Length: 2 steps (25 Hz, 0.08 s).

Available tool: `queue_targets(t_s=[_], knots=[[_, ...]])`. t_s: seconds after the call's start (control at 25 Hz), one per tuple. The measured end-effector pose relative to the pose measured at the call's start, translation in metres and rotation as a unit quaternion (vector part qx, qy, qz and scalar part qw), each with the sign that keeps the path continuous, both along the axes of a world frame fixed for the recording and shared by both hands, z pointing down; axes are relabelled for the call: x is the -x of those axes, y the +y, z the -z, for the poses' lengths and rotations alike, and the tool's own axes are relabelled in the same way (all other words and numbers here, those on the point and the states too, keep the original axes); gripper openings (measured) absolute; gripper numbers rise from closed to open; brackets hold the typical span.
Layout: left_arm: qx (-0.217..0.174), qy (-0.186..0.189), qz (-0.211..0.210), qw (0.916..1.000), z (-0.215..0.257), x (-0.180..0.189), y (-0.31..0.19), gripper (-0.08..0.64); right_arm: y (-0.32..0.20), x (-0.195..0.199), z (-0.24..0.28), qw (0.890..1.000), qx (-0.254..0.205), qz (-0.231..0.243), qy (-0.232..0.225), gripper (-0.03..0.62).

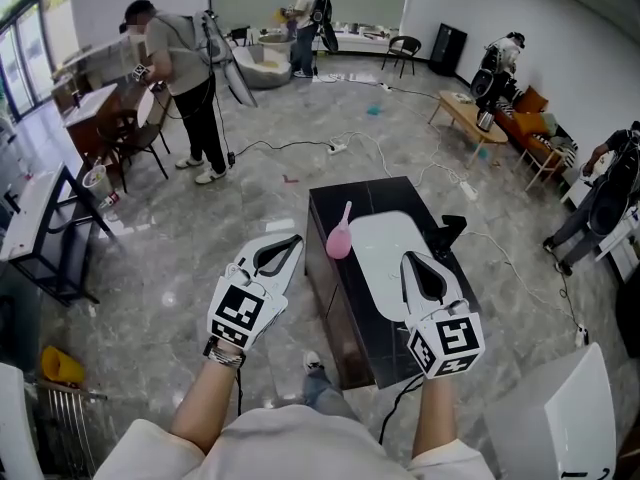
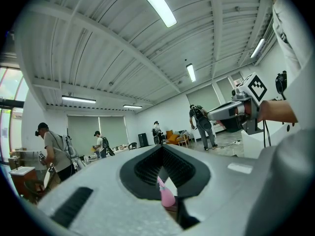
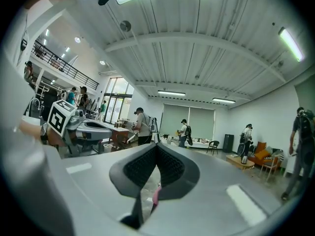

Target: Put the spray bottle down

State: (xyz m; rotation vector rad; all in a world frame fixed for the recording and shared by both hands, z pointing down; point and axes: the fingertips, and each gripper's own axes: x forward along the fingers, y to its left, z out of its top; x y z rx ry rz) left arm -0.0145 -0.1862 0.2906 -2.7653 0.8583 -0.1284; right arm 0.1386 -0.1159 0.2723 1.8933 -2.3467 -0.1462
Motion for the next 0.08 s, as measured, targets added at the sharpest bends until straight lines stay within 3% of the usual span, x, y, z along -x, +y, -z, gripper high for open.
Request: queue_targets(t_s=[0.08], knots=[[0.0, 0.0, 0.0, 1.0, -0.0016, -0.0027, 0.0016, 0.005, 0.0011, -0.0027, -0.0015, 1.0, 0.001, 0.0, 0.002, 0.005]])
